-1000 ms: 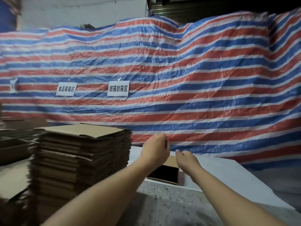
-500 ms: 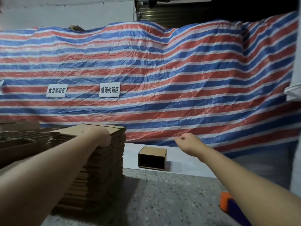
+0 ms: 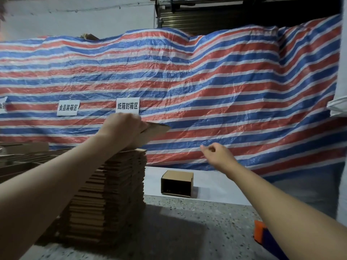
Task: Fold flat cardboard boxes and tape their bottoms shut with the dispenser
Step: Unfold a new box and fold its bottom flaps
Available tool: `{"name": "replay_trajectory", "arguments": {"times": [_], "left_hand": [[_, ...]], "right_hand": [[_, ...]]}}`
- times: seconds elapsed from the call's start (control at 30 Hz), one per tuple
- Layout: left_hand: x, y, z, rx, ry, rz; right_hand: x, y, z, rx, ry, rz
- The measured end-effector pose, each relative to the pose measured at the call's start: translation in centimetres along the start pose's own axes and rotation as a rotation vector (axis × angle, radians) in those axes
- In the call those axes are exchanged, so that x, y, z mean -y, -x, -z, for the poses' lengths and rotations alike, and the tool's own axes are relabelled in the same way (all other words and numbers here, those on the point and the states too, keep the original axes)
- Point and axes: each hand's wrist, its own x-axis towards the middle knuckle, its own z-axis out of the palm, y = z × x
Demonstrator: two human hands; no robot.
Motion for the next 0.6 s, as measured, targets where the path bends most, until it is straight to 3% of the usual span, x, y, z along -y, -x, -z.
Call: {"name": "replay_trajectory", "arguments": {"times": [0.17,0.33,0.47,0.53,0.6], "left_hand": [[-0.7,-1.2,4.4,-0.346,0.554,0.047],[-3.4,-1.6,5.0,-0.306,0.779,-0.05],[-5.6,-1.5,2.9,-0.257,0.983,-0.007],[-6.8,-1.4,1.5,-0.252,1.066,0.073],[-8.6,-0.7,0.0,-0.225,1.253,0.295]], "right_hand": [[1.0,-1.3,2.7,-0.069,-0.363,-0.04],[-0.1,-0.4,4.7,-0.223,-0.609,0.014],[-2.6,0.6,5.9,-0.366,-0.688,-0.025],[-3.7,1.1,6.1,-0.384,-0.682,-0.074],[-4.7,1.7,5.7,-0.402,-0.635,-0.118]]}}
